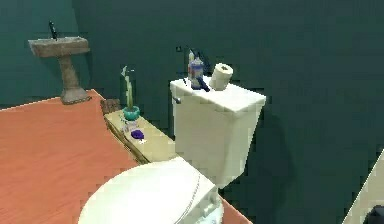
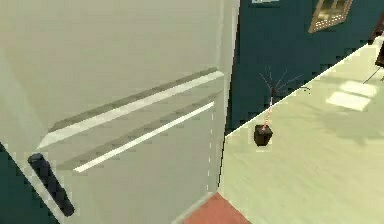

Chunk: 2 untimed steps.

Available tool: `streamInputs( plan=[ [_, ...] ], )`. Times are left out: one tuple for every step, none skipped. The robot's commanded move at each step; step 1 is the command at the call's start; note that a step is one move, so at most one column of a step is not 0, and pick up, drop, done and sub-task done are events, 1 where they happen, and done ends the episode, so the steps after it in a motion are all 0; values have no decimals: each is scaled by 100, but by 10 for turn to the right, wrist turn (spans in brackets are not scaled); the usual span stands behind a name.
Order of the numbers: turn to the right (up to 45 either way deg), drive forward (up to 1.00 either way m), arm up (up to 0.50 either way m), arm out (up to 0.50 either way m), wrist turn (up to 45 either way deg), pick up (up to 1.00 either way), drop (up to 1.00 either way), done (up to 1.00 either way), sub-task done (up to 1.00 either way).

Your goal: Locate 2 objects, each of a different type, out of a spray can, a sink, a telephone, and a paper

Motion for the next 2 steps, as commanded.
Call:
streamInputs(
  plan=[
    [0, 0, 0, 0, 0, 0, 0, 0, 100],
    [0, 0, 0, 0, 0, 0, 0, 100, 0]
  ],
)
